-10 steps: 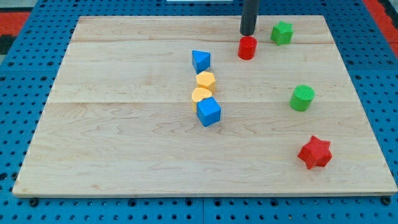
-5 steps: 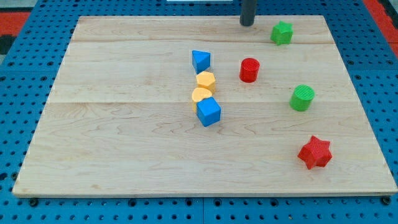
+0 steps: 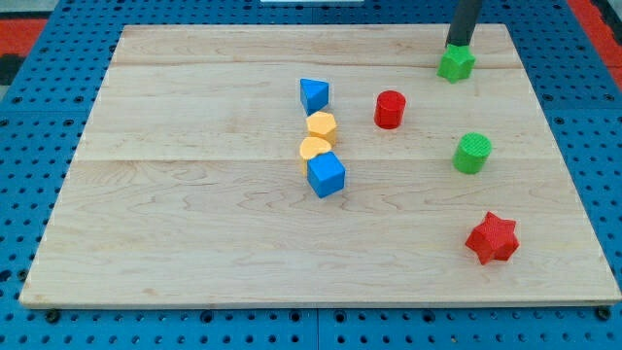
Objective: Move the green star to the right of the red circle
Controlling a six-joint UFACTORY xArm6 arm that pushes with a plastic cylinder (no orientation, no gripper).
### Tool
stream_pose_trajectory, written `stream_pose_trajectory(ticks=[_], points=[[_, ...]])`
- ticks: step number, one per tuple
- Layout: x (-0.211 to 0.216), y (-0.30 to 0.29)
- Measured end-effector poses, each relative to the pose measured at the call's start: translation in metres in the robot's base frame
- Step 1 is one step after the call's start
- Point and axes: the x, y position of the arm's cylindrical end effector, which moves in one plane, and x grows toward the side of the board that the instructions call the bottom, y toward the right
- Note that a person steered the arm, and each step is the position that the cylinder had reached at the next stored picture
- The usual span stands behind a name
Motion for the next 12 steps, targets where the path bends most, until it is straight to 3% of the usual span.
stream_pose_trajectory(ticks=[1, 4, 5, 7, 9, 11, 12], points=[[0.053, 0.0], [0.068, 0.0], [0.103, 0.0], [0.093, 0.016], [0.135, 0.017], [0.095, 0.012], [0.094, 0.004]])
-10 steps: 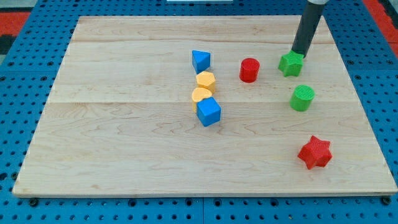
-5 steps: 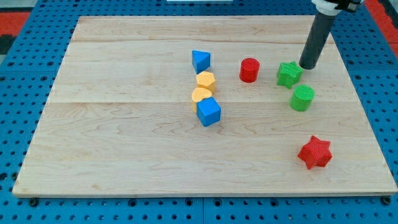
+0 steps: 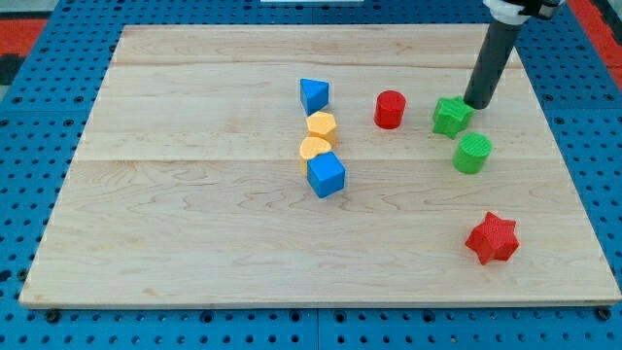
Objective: Move the green star to the right of the red circle
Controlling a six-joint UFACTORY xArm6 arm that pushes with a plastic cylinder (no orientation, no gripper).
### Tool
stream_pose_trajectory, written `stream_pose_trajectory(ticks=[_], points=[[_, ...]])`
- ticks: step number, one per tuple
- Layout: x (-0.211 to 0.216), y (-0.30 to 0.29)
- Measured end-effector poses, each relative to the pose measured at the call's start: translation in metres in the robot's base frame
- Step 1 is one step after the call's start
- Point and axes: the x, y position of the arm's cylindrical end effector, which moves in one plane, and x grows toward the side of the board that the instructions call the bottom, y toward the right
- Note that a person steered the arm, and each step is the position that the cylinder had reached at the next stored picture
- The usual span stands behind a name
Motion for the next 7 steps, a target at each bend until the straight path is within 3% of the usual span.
stream_pose_trajectory(ticks=[7], points=[[0.044, 0.004]])
